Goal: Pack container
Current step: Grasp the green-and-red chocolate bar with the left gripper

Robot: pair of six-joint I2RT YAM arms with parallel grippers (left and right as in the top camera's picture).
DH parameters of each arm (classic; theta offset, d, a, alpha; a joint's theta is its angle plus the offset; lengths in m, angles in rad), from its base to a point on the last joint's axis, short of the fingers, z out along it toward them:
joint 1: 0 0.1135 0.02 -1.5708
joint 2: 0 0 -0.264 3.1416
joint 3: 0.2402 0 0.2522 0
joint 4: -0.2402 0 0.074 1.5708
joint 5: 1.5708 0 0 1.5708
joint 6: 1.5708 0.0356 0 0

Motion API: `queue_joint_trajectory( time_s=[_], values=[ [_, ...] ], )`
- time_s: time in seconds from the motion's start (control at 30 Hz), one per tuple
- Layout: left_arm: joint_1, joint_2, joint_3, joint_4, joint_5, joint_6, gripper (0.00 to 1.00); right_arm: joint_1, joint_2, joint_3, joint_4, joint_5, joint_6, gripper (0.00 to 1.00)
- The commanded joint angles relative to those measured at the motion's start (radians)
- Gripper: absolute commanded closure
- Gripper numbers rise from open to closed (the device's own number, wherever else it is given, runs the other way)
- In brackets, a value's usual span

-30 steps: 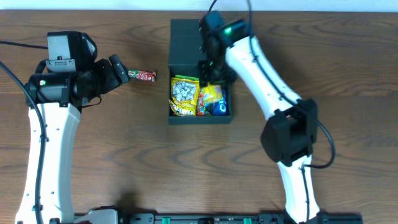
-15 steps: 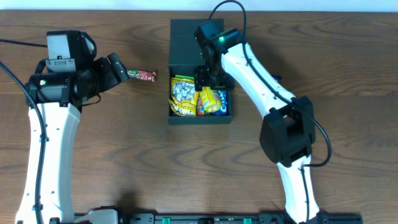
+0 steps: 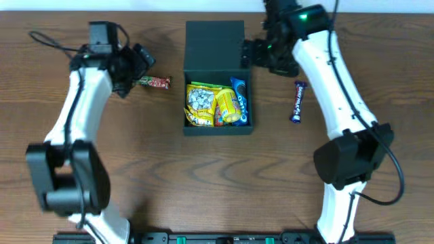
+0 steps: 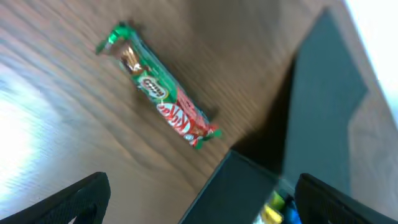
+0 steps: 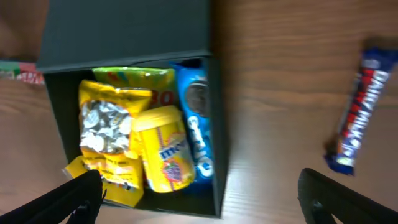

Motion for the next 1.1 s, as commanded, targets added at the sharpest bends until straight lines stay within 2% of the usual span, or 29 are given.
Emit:
queue_joint_trajectory(
  time_s=[0.0,0.2,0.33,0.6,0.87,1.07],
  values=[
    [-0.018,0.097,0.156,-0.037,-0.017,-0.126,0.04,-0.022,-0.004,0.010,-0.018,-0.022,0.007,0.01],
    [-0.017,0.349,0.543,-0.294,-0.039,-0.183,0.04,-0.030,-0.004,0.010,-0.037,0.003,-0.001,0.01],
    [-0.016,0.441,0.656,-0.403,-0.043,-0.221,0.04,-0.029,-0.004,0.010,-0.043,0.003,-0.012,0.01],
    [-0.013,0.468,0.647,-0.405,-0.062,-0.227,0.05,-0.029,-0.004,0.010,-0.072,0.041,-0.020,0.01],
    [-0.010,0.468,0.547,-0.447,-0.072,-0.248,0.05,-0.030,-0.004,0.010,-0.068,0.044,-0.027,0.01],
    [-0.010,0.468,0.488,-0.379,-0.065,-0.257,0.02,-0.030,-0.004,0.010,-0.068,0.044,-0.038,0.01]
  ],
)
